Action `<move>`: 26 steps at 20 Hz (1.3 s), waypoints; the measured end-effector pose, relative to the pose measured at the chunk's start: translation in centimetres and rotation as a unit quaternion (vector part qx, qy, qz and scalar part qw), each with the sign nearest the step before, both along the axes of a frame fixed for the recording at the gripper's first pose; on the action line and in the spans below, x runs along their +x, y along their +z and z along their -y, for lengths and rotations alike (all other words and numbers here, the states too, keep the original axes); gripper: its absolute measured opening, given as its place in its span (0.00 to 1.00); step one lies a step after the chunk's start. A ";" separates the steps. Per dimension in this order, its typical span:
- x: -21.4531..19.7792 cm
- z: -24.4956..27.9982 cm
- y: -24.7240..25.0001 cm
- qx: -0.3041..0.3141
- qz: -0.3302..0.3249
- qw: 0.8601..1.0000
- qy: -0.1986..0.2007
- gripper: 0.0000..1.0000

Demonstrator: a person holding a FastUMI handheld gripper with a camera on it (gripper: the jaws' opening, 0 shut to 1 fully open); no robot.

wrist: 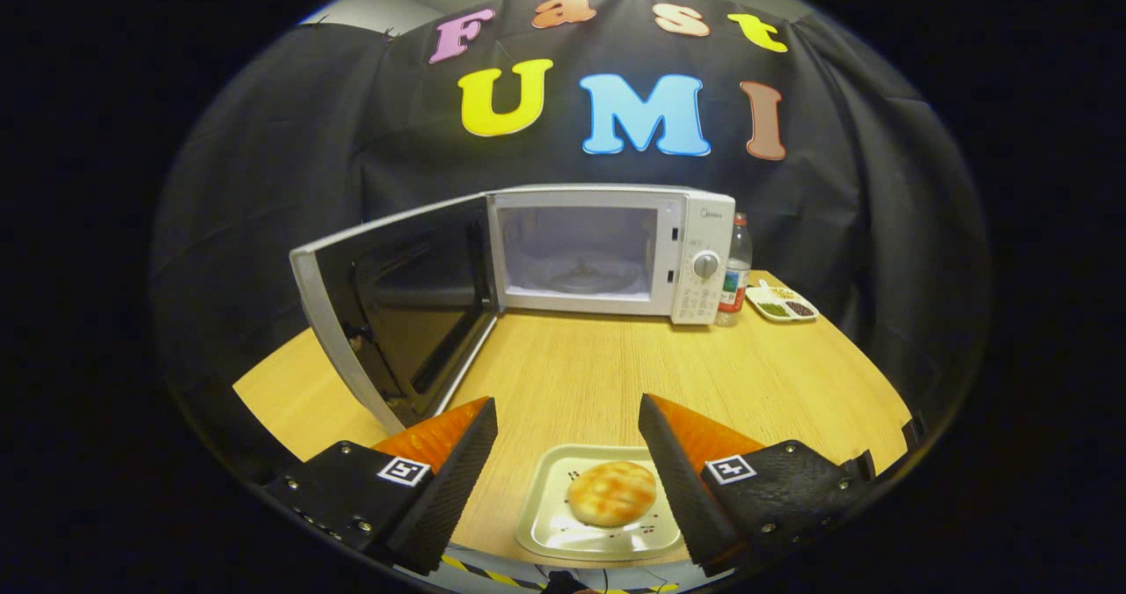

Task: Open the microwave, put the food inside, and close the microwave door.

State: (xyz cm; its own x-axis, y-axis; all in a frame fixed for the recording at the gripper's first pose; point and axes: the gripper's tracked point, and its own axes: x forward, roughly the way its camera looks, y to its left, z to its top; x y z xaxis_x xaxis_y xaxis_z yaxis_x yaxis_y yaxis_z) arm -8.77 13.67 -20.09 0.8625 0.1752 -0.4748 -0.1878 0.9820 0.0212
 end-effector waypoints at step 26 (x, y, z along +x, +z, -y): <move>0.6 1.9 -8.5 0.047 -0.155 0.985 -0.056 0.76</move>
State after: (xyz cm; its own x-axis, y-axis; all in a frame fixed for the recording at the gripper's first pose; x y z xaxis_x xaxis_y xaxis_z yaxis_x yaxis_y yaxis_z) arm -8.19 11.78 -28.62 0.6954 0.1423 -0.7044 -0.0487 0.9873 0.1514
